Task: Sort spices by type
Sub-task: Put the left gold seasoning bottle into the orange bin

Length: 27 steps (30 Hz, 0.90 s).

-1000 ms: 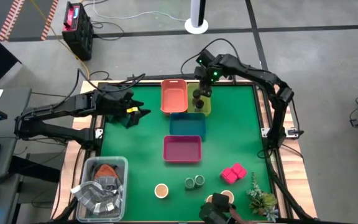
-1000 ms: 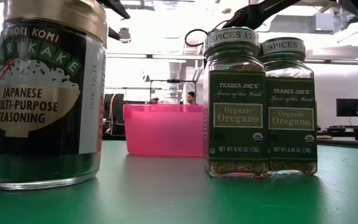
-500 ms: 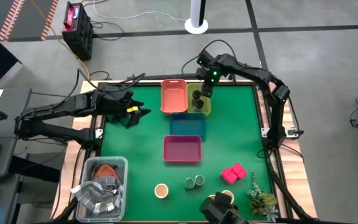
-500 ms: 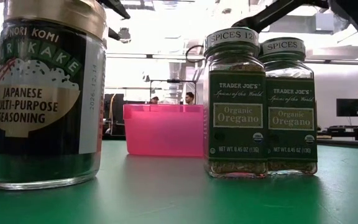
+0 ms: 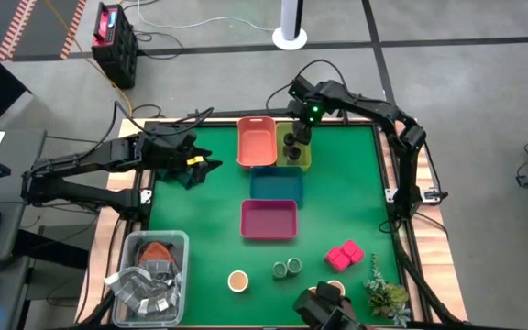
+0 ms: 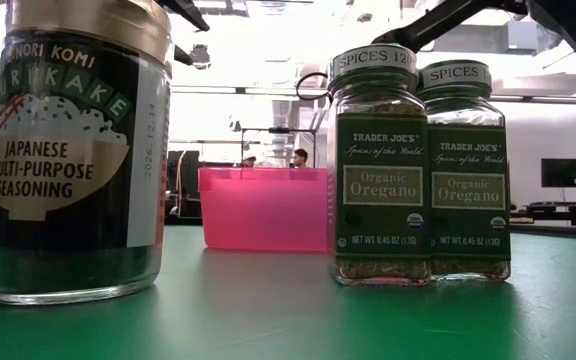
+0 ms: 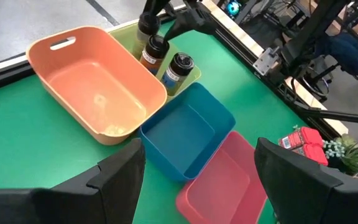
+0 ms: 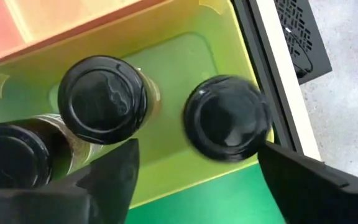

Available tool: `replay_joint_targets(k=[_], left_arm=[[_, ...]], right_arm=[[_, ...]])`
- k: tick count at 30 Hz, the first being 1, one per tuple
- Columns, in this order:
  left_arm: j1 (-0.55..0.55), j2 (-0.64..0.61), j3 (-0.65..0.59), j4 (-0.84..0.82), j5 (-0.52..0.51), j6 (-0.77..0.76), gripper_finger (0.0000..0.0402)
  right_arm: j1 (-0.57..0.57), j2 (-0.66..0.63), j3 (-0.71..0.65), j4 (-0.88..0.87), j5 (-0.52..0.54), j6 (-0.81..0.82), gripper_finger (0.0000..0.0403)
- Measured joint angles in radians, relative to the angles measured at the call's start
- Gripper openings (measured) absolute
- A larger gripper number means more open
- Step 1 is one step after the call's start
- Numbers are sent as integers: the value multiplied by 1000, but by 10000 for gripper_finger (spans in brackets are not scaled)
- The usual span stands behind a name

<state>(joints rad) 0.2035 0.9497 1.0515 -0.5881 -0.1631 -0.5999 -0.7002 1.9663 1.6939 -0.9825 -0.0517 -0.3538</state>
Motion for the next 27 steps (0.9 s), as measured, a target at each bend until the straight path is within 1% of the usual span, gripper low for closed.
replay_joint_targets(k=[4,7,10,12,14,16,17,21,24,27], left_arm=[[0,0,0,0,-2,4,289],[5,0,0,0,-2,20,289],[21,0,0,-1,4,39,289],[40,0,0,1,34,54,289],[58,1,0,1,89,57,289],[67,1,0,1,135,63,289],[68,1,0,1,140,73,289],[68,11,0,4,140,119,289],[68,21,0,1,162,152,289],[62,39,0,2,200,200,289]], right_arm=[[-5,-23,15,-20,0,21,380],[-10,-51,48,-58,0,54,387],[-8,-96,50,-79,0,92,389],[8,-127,50,-115,0,138,389],[42,-165,44,-173,-1,194,389],[101,-219,21,-209,-5,221,389],[139,-252,5,-209,-5,232,389],[319,-349,-72,-112,-8,347,387],[454,-365,-112,-55,-3,473,381],[577,-359,-113,-59,63,580,375]])
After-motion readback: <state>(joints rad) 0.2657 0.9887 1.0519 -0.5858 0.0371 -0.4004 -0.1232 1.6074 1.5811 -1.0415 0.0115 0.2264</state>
